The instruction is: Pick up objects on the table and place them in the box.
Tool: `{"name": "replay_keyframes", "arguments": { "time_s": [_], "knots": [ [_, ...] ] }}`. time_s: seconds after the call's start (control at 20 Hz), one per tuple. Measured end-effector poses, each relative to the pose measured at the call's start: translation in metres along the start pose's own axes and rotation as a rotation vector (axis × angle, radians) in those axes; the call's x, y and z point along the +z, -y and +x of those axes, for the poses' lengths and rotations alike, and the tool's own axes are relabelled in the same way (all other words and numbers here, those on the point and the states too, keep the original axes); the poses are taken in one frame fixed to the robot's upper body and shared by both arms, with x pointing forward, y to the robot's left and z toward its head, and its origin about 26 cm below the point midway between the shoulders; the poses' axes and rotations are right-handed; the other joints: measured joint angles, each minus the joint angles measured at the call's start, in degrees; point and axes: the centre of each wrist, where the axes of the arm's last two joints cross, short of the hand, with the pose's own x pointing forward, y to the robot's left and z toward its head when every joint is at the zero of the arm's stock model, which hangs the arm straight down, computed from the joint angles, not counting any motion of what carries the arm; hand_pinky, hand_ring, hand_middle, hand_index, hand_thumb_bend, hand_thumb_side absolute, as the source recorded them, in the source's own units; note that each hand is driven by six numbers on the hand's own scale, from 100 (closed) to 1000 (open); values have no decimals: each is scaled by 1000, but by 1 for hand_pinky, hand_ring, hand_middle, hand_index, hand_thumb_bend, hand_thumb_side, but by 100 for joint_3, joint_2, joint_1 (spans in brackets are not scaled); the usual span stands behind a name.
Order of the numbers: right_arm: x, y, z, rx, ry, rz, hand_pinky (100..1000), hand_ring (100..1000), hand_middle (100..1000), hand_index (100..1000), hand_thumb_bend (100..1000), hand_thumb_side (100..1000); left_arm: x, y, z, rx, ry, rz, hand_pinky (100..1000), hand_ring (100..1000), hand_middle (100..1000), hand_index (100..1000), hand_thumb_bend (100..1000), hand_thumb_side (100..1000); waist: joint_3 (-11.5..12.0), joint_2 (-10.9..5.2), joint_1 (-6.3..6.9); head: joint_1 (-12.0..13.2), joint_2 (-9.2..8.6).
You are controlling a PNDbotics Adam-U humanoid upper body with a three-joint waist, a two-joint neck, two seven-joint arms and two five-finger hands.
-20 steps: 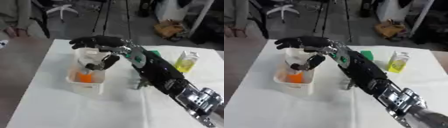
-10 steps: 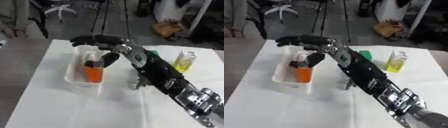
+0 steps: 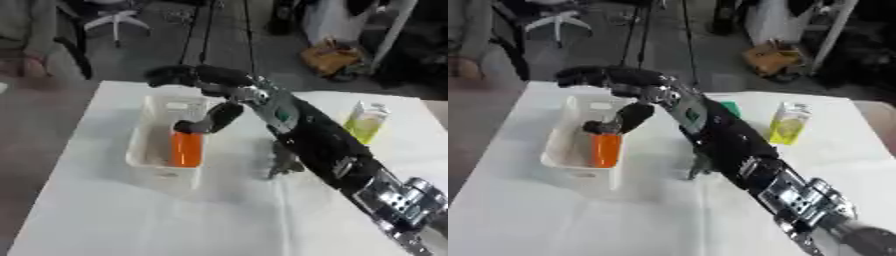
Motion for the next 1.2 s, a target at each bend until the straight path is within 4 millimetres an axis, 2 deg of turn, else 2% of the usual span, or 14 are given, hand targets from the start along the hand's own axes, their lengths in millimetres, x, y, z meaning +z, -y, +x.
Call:
{"name": "replay_keyframes", "arguments": {
  "time_s": [0.15,0.3,0.55,0.6,0.75,0.8,0.85,0.9,1.05,1.2],
  "knots": [
    [13,13,8,36,34,-42,879,846,990,999,387,433,2,-1,-1,-3,-8,8,585,688,828,904,469,936,-199,0,1,103,0],
    [20,23,20,55,71,-88,820,798,955,966,413,391,5,-2,-3,-6,-20,15,581,687,830,905,468,938,-441,0,1,252,1],
    [31,33,44,45,92,-162,796,781,948,958,425,348,10,-4,-8,-9,-48,29,579,689,834,907,469,937,-850,0,9,577,11],
    [34,35,48,37,90,-178,780,768,943,955,395,347,11,-4,-9,-11,-51,32,576,689,839,912,468,934,-936,0,21,635,13],
    [43,39,60,4,74,-213,773,761,941,953,381,349,12,-5,-11,-12,-60,46,576,689,841,914,466,934,-1118,0,106,769,24],
    [45,40,64,-7,69,-221,746,737,937,950,307,372,13,-5,-11,-12,-63,51,575,691,847,917,464,933,-1152,0,118,794,25],
    [47,40,67,-26,62,-229,746,737,937,950,307,372,14,-6,-12,-12,-67,55,575,691,847,917,464,933,-1194,0,122,823,25],
    [50,39,69,-53,53,-237,682,679,920,953,197,414,14,-6,-13,-13,-71,60,576,699,867,927,463,930,-1238,1,122,849,26],
    [66,27,76,-189,-3,-268,659,655,907,956,179,420,15,-7,-14,-16,-75,77,575,703,874,936,461,930,-1424,5,176,1009,32],
    [80,26,83,-306,-42,-302,650,639,892,950,191,407,14,-9,-14,-24,-74,92,575,704,877,939,460,930,-1489,6,256,1174,56]
  ]
}}
